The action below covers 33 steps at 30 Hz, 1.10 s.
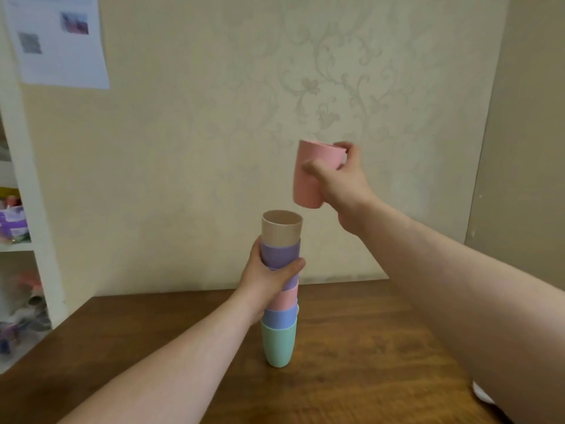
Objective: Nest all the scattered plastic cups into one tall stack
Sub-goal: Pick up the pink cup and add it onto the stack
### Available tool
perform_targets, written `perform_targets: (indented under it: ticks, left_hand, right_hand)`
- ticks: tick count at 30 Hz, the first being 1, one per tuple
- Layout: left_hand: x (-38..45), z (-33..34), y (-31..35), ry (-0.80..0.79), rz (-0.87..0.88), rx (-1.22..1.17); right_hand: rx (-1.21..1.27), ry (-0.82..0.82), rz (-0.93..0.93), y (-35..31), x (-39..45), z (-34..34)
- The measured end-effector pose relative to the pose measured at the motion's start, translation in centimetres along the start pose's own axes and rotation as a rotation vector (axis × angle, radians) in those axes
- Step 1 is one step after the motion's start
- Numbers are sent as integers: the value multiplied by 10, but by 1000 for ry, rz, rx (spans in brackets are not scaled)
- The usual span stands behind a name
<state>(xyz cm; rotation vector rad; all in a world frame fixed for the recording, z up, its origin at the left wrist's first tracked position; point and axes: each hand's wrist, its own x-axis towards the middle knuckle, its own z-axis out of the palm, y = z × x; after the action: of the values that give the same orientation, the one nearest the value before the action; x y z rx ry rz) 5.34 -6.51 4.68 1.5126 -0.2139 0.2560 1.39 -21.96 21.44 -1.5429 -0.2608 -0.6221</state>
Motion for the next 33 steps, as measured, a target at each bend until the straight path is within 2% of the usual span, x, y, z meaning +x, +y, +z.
perform_targets:
  ticks: [4, 10, 19, 26, 29, 31, 33]
  left_hand:
    - [-2, 1, -1, -31, 9, 37]
    - [1, 1, -5, 33, 64, 100]
    - [6, 4, -11, 72, 117, 134]
    - [2, -1, -19, 59, 112, 349]
    - [-3, -6, -23, 112, 79, 356]
    - [-1, -16, -23, 145, 58, 310]
    - [5, -30, -21, 194, 54, 318]
  right_hand:
    - [-144, -140, 0, 14, -10, 18]
    - [-231, -220, 30, 52, -20, 35]
    - [-231, -286, 15, 70, -29, 37]
    - [-243, -310, -7, 82, -28, 36]
    - [-126, -374, 34, 89, -29, 27]
    - [-99, -339, 109, 101, -28, 18]
    - [-230, -256, 156, 122, -25, 11]
